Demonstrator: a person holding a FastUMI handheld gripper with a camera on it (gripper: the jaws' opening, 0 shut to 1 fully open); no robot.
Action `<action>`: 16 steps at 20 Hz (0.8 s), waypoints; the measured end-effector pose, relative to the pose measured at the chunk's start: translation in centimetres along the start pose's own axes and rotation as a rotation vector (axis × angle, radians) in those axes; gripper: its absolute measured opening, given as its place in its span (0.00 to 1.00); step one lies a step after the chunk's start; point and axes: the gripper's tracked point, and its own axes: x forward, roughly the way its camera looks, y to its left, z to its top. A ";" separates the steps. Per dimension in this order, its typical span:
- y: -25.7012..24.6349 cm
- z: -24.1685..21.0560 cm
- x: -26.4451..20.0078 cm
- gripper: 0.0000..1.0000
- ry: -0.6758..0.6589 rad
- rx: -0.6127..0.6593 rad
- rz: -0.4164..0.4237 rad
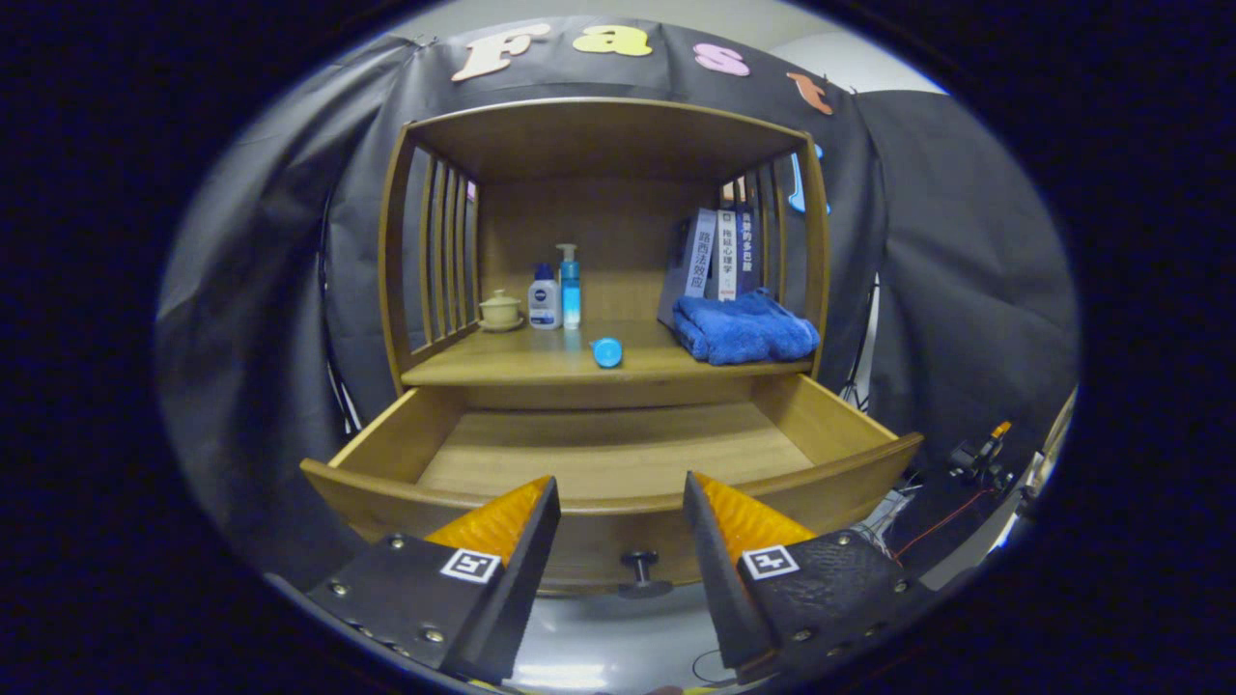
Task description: Pull open the drawer, take out the items inside it, and place them on the countertop above the cabinet.
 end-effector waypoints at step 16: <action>0.6 -2.5 5.5 0.80 0.062 -0.051 0.092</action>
